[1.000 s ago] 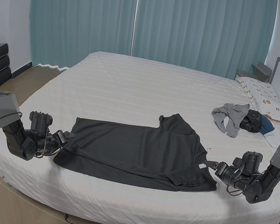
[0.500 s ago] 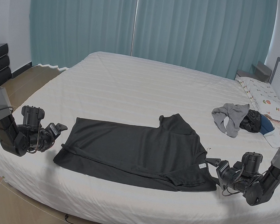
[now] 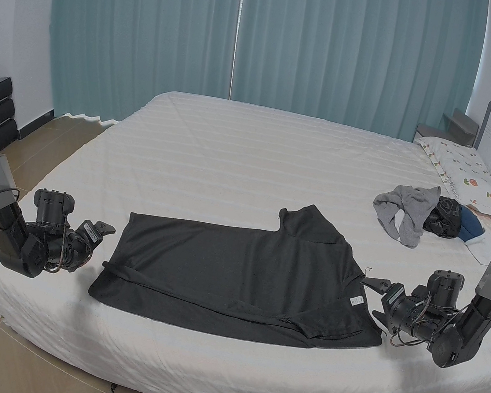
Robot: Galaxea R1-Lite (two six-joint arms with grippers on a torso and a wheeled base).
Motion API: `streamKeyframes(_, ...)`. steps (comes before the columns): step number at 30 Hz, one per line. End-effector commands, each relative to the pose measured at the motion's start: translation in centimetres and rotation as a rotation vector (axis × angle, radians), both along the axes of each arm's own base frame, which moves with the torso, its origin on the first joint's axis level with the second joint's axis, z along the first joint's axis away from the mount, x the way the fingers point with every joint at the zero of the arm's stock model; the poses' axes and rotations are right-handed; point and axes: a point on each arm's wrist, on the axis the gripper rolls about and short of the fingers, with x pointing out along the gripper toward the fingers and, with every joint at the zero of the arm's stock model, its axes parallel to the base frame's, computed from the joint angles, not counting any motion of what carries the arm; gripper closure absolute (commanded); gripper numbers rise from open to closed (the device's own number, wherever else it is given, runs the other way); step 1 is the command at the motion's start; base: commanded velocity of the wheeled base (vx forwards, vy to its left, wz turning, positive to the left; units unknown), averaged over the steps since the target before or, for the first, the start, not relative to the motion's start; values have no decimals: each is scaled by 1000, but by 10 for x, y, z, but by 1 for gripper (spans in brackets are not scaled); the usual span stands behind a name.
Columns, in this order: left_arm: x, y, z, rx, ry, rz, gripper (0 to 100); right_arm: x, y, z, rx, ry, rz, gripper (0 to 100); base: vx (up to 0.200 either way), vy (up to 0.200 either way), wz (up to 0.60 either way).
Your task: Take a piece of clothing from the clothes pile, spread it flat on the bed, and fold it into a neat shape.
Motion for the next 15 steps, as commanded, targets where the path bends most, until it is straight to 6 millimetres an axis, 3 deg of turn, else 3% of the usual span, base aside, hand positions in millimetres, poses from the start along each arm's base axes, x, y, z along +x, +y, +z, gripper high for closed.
streamKeyframes(1,0,2,-2,-1,6,6,0,4,2,0,-48,-29,30,0,0,0,0)
streamKeyframes(15,-2,1,-4,-25,18,-25,0,37,13,-22,-275,-37,207,0,0,0,0)
